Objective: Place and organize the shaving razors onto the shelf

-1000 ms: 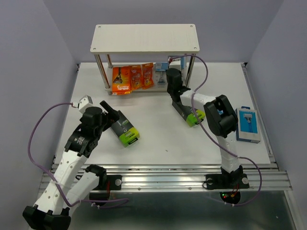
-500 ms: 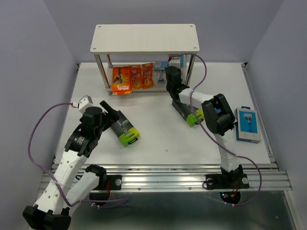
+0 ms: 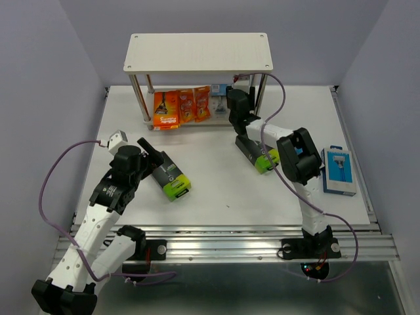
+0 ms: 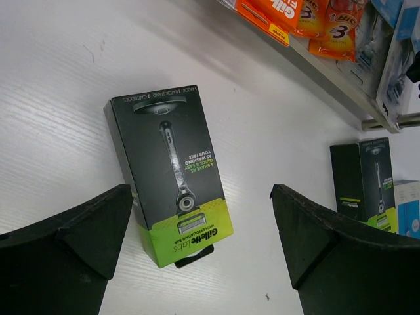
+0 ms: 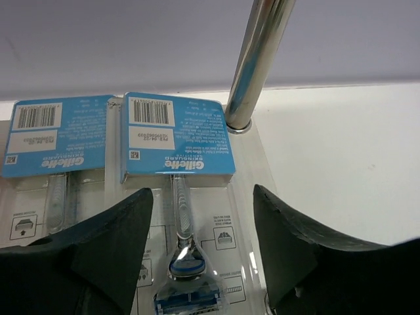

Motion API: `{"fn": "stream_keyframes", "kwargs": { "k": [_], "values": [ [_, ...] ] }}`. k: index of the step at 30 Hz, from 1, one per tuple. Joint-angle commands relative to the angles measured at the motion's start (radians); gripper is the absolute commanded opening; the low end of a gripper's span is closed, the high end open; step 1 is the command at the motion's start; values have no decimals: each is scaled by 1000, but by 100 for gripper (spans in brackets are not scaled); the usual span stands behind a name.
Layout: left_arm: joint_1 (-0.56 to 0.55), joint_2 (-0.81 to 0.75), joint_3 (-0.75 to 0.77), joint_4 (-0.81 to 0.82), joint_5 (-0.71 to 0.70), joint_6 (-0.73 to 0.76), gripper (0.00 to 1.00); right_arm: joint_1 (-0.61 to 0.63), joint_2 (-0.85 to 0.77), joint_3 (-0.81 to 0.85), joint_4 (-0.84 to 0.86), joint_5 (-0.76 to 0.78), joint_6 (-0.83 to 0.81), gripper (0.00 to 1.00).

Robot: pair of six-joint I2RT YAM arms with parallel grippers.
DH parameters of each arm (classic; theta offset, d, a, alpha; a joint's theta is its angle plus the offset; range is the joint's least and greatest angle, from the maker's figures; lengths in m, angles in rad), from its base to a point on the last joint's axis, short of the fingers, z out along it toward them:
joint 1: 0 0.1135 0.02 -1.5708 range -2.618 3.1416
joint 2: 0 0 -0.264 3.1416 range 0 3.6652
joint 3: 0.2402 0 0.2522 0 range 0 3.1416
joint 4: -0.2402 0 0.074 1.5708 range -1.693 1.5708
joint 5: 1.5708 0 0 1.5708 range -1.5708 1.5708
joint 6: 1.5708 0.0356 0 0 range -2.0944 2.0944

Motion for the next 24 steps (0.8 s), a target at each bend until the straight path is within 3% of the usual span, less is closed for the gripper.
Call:
{"fn": "stream_keyframes", "kwargs": {
  "k": [1,8,11,20,24],
  "values": [
    [5,-1,0,28,-11,-6,99,-6,-99,-20,-5,-17,96,69],
    [5,-8,1,28,6,-15,99,26,-207,-102,-53,-158,77,84],
    [5,-11,1,15,15,-21,99,49,-300,-191,-65,-266,41,100],
    [5,-28,-51,-71,44,-88,99,93,-596,-492,-300,-589,163,100],
    [5,-62,-94,-88,87,-110,99,93,-749,-616,-386,-577,249,100]
  ]
}}
